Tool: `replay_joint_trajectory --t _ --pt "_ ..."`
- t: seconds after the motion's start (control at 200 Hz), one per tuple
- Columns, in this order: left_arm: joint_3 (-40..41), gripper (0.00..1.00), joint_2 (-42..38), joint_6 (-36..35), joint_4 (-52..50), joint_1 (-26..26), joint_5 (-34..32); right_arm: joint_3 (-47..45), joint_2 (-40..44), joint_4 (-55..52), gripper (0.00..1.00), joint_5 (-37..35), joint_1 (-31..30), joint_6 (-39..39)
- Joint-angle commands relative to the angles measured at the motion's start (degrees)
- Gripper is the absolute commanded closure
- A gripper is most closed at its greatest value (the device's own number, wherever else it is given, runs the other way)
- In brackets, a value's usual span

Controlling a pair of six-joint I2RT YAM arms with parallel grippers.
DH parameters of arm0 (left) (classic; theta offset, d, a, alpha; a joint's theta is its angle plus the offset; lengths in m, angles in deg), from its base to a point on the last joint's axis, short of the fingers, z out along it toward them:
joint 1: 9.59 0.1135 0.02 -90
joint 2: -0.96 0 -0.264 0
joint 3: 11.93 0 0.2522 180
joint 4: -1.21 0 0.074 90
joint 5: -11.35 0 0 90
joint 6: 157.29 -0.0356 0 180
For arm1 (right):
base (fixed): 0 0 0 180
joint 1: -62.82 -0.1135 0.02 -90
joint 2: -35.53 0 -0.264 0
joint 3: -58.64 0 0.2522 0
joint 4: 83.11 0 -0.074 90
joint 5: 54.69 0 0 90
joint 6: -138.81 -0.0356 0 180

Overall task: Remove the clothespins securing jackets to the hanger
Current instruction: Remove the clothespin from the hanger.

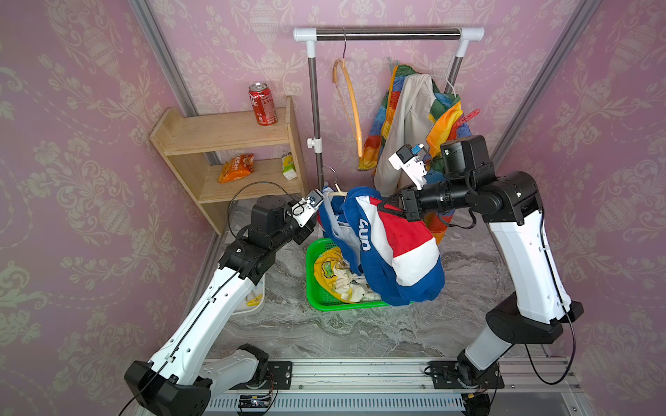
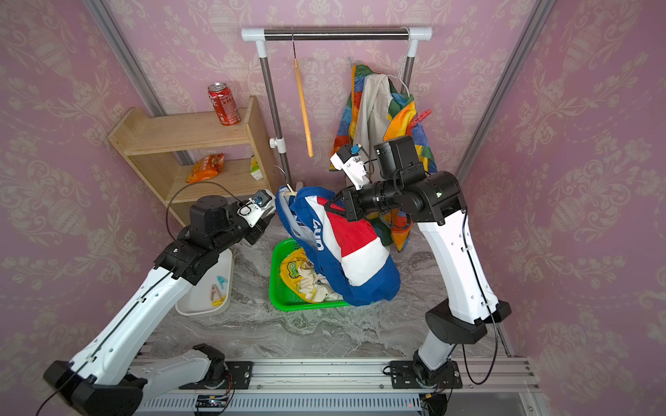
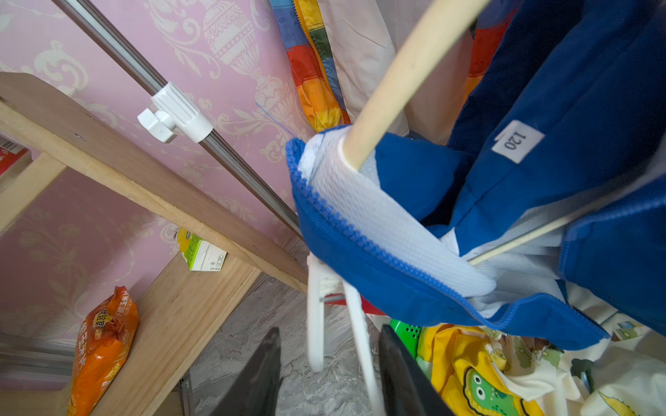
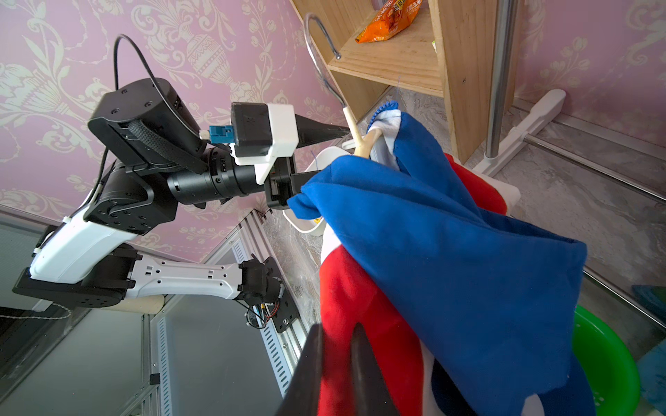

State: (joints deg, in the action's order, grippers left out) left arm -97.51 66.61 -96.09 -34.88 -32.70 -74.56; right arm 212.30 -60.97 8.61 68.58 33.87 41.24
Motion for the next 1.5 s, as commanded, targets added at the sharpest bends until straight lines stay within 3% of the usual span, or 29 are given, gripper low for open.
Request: replay_joint_trajectory --t 0.0,0.135,0.495,0.555,0.655,0.841,0.891,1.141,1.351,1.496 --pt "-1.5 0.47 0.6 -0.6 0.6 0.0 -0.6 0.2 2.8 4.3 0.93 3.3 0.2 -0.7" --pt "-1.5 0.41 0.8 -0.6 1.0 0.4 -1.0 -0.1 3.4 4.3 0.93 3.5 0.2 -0.7" --pt "-3.6 0.55 2.6 1.0 0.0 1.0 2.2 -2.5 4.9 5.0 0.93 3.3 0.2 -0.7" --pt "-4.1 0.59 3.1 1.0 -0.6 1.0 2.5 -2.5 5.0 5.0 0.92 3.2 0.1 -0.7" --pt "-4.4 0.74 3.1 1.4 -0.8 1.0 2.7 -2.9 5.3 4.9 0.93 2.9 0.2 -0.5" --pt "-4.8 0.88 3.0 1.8 -1.5 1.0 2.7 -3.8 5.6 5.2 0.92 2.5 0.2 -0.2" --pt "-4.8 1.00 3.0 2.0 -1.7 1.0 2.7 -3.9 5.7 5.4 0.92 2.6 0.2 -0.1" --pt "-5.3 1.00 2.8 3.0 -2.0 1.2 2.4 -5.1 6.5 6.6 0.93 0.2 0.2 -0.2" --pt "-3.2 1.00 -0.4 4.8 -5.5 4.0 -1.6 -10.6 8.8 12.5 0.97 -11.5 0.3 -2.8" --pt "-0.8 1.00 -3.1 6.2 -9.5 6.9 -5.1 -10.2 8.1 15.1 0.97 -15.4 0.3 -3.2"
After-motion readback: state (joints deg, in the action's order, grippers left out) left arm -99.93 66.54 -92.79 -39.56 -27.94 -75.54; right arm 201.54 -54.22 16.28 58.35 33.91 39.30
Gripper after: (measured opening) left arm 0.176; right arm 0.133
